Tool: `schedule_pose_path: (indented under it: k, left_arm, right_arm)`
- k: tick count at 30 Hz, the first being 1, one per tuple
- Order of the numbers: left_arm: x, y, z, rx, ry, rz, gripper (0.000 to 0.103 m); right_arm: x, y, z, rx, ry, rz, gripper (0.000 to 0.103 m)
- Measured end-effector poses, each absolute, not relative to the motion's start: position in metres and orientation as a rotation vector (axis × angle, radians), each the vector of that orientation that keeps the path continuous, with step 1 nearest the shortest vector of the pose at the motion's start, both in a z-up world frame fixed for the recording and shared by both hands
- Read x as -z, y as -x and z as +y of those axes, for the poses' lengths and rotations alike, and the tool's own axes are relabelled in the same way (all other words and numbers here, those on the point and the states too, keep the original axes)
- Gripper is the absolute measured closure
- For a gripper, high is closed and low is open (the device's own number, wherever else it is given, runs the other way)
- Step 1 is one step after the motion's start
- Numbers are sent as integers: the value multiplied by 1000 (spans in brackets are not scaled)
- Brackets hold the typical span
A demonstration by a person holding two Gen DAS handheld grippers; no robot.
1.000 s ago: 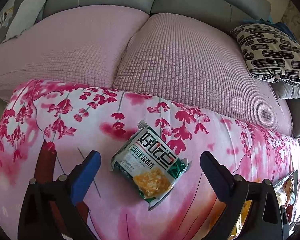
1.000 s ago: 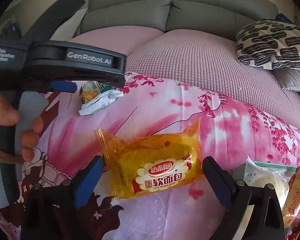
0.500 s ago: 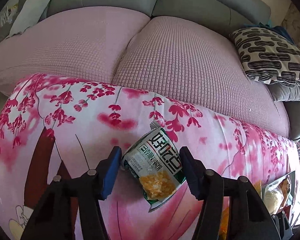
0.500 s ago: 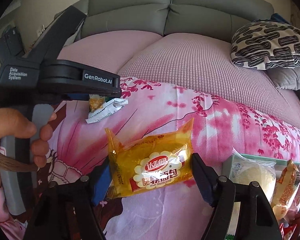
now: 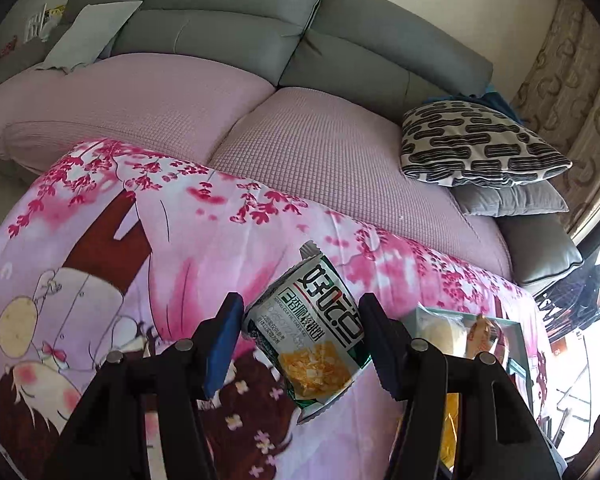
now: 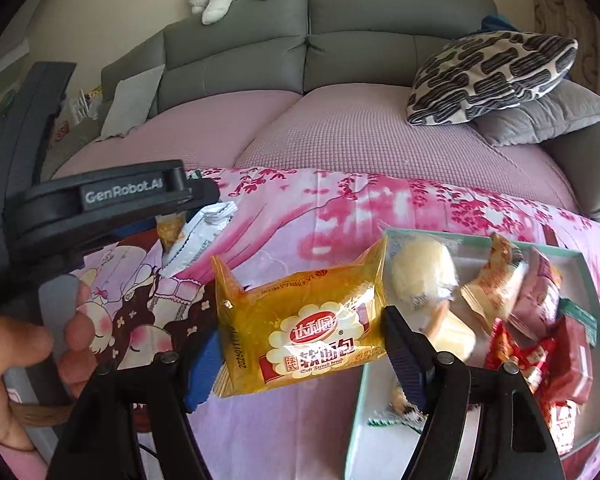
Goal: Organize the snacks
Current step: 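Carry both bags into the tray and open the left tool to release the chip bag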
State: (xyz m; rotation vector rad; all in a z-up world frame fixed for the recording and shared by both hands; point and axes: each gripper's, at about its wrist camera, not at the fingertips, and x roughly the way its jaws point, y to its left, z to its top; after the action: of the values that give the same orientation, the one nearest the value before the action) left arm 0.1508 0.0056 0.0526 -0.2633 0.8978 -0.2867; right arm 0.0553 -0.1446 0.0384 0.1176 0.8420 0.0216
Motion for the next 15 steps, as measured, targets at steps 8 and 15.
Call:
schedule_pose_path:
  k: [8,15]
  left_arm:
    - [-63,-84,-30,350,273,884,42]
    - [-62,-56,-76,423,217,893,42]
  right_arm:
    - [-56,3,-195,96,-175,804,26]
    - [-61,33,-244,201,-213,772,26]
